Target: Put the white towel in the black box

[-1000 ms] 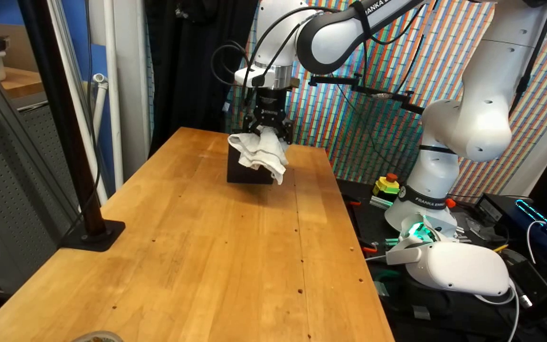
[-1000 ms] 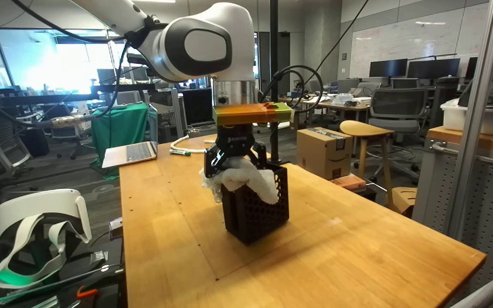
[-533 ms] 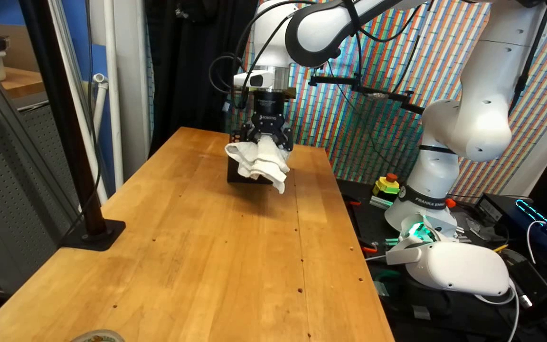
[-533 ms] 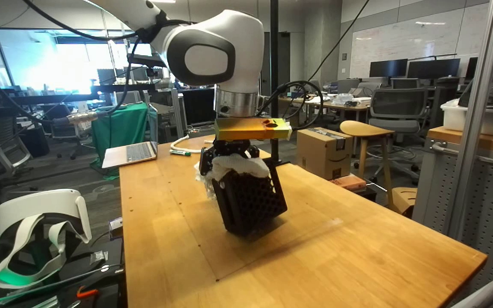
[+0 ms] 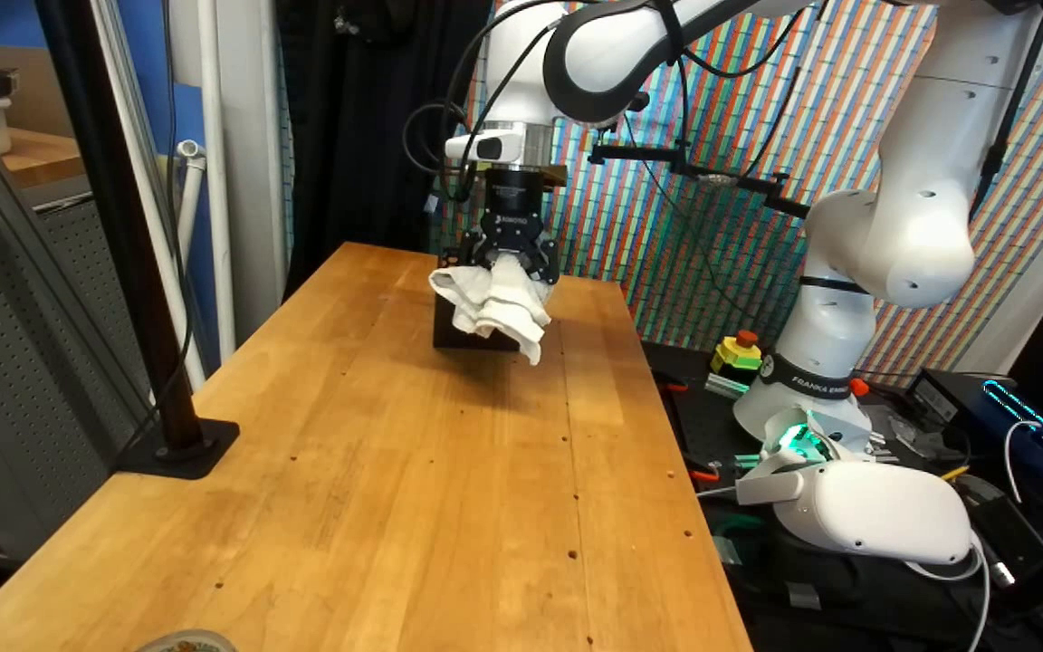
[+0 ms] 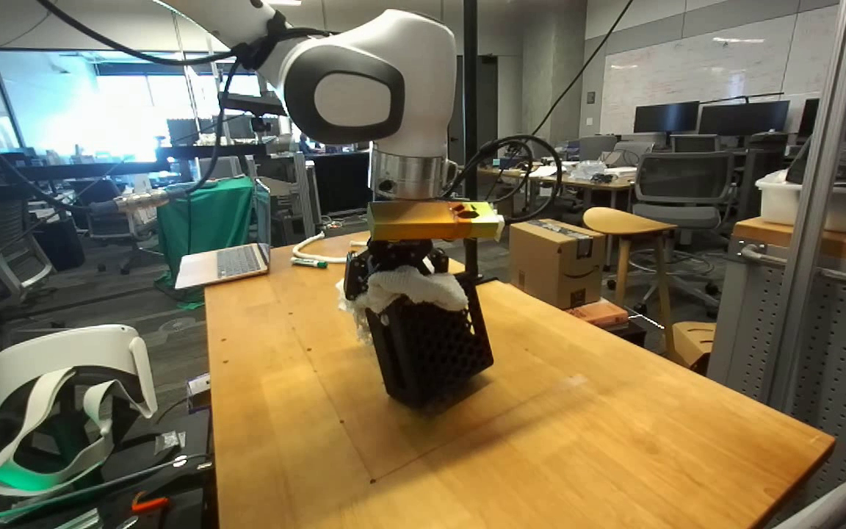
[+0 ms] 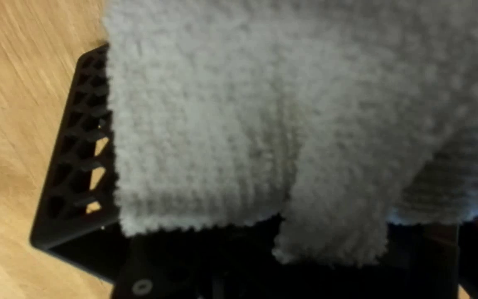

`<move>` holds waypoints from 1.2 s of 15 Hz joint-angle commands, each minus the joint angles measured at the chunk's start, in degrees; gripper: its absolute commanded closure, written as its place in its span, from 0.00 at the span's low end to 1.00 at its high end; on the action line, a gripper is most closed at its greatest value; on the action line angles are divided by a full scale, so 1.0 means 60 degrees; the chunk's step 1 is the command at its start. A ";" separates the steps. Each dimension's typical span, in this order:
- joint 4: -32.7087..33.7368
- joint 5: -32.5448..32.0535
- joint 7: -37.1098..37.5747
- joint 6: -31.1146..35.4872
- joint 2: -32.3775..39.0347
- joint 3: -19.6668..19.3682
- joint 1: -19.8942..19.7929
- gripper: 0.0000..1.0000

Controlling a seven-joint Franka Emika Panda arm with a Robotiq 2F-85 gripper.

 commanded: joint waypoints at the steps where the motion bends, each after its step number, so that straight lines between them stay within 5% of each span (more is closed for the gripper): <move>1: -0.0712 -0.0446 0.0500 0.0694 -0.0741 0.0151 -0.0028 0.62; 4: -0.1125 -0.0872 0.1147 0.0996 -0.1298 0.0240 0.0027 0.59; 12: -0.2235 -0.2202 0.3258 0.0903 -0.3526 0.0328 0.0204 0.01; 18: -0.1978 -0.2670 0.3814 0.0923 -0.4152 0.0266 0.0377 0.00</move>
